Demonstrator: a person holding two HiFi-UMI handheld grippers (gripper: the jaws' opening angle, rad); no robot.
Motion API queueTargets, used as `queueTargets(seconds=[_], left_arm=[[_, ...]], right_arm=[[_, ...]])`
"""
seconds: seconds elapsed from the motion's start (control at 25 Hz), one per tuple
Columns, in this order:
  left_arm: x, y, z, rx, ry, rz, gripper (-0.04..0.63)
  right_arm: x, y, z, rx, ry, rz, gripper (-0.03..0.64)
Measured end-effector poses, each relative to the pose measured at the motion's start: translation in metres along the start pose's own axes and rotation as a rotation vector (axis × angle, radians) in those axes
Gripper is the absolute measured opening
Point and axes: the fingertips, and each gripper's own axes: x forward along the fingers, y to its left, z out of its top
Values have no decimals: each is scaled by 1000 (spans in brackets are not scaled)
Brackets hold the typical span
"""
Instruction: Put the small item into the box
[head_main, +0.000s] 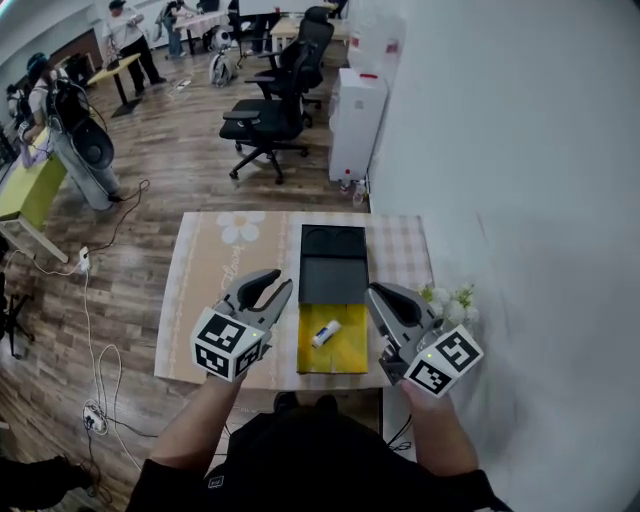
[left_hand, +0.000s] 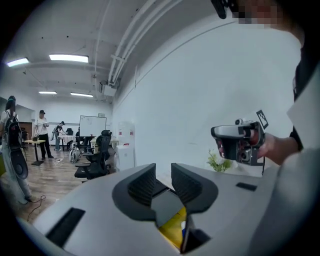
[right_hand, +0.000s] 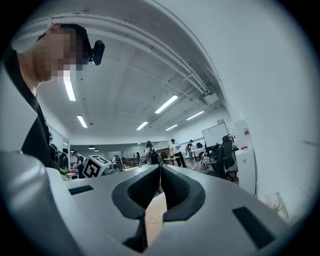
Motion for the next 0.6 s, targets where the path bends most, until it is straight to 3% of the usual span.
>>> queueTargets(seconds=[0.32,0.6], left_arm=[[-25,16,38,19,-92,6,94],[-47,17,60,66,-151,47,87]], right_arm=[[-2,9,37,-96,-56,-28,37],[-16,6,47,-108,-114,-76,35]])
